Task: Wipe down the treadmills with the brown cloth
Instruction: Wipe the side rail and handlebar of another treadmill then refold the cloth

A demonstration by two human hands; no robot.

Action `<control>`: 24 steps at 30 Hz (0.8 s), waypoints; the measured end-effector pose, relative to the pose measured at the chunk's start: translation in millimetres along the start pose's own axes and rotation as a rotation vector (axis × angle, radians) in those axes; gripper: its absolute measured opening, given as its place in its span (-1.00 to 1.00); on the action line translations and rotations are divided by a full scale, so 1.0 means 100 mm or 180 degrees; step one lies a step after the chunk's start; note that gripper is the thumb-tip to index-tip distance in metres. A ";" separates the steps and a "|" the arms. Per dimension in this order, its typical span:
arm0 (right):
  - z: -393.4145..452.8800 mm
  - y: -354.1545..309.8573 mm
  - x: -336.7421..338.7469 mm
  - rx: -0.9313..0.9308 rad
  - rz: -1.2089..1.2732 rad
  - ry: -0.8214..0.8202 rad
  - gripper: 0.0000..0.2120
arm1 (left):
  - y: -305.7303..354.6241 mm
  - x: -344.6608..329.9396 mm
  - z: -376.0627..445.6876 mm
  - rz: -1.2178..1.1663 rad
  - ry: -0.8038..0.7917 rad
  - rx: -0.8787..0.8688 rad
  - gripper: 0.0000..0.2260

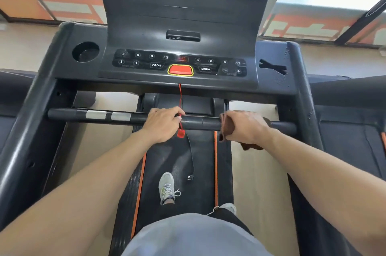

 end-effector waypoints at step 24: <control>-0.32 0.71 -0.19 -0.0626 -0.0501 0.0428 -0.54 | 0.05 -0.09 0.05 0.0676 0.0037 0.0004 -0.54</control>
Point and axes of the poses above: each hand's wrist, its own z-axis towards the middle knuckle, its own x-axis out of the back of the hand, y = z × x, the point moved 1 cm from there along z, towards the middle knuckle, and after that the axes turned 10 degrees about y, right-handed, at the moved point
